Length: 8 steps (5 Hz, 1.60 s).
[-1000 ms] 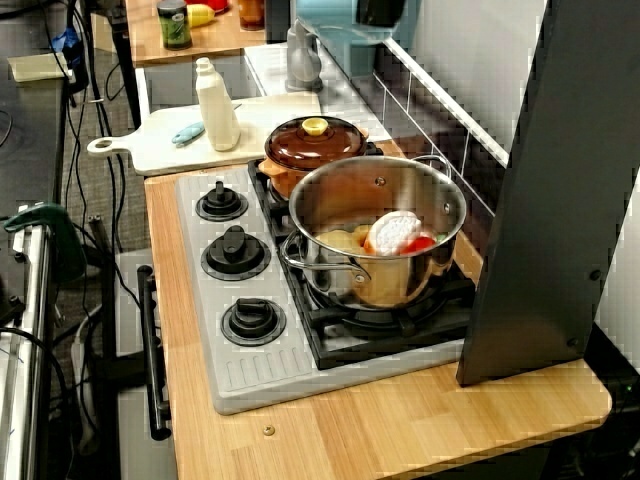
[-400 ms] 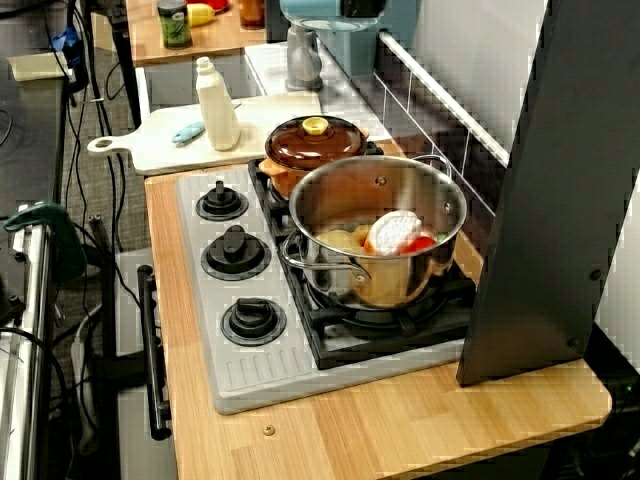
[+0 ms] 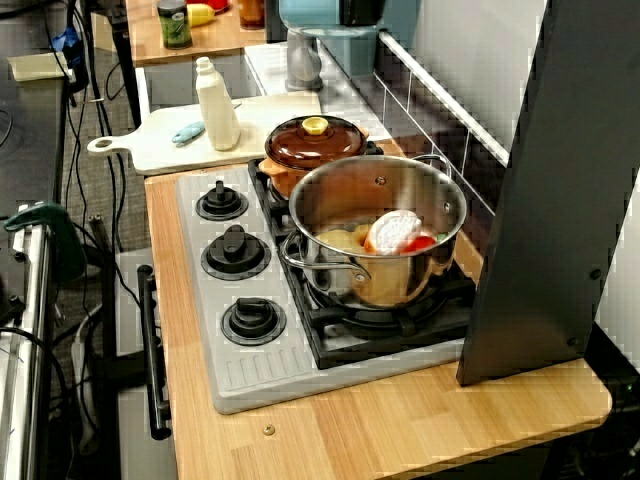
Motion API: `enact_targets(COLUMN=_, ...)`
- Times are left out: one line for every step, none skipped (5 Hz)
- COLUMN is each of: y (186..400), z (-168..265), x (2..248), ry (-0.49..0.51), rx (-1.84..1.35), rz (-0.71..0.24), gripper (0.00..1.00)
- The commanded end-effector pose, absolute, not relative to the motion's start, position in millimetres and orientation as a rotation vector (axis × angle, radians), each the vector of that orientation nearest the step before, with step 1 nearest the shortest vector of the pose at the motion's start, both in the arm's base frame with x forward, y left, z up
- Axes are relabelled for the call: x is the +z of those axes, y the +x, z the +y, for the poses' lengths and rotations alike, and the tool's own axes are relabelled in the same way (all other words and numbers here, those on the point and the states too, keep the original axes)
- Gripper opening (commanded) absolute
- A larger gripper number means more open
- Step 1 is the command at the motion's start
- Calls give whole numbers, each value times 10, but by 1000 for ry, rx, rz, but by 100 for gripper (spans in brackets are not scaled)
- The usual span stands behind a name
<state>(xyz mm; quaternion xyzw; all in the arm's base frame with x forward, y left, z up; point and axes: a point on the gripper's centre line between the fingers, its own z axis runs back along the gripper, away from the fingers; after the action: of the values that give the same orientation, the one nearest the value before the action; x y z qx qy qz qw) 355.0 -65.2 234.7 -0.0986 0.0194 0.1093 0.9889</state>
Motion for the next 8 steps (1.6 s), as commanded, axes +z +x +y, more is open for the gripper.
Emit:
enact_targets(y=3406, z=-515, x=2549, ry=-149, rx=254, rz=-155, gripper=0)
enact_targets(y=3373, z=-485, x=2544, ry=-130, rx=271, rz=-198, gripper=0)
enact_targets(y=3349, z=-474, x=2498, ry=-121, rx=278, rz=-207, gripper=0)
enact_targets(y=3302, z=-524, x=2472, ry=-142, rx=247, rz=-163, gripper=0)
enact_targets(y=3274, z=-505, x=2524, ry=-184, rx=236, rz=-124, gripper=0)
enact_targets(y=3291, z=-479, x=2563, ry=-206, rx=234, rz=-108, gripper=0)
enact_targets(y=3320, z=-453, x=2575, ry=-219, rx=235, rz=-92, gripper=0)
enact_targets(y=3294, z=-455, x=2544, ry=-200, rx=241, rz=-116, gripper=0)
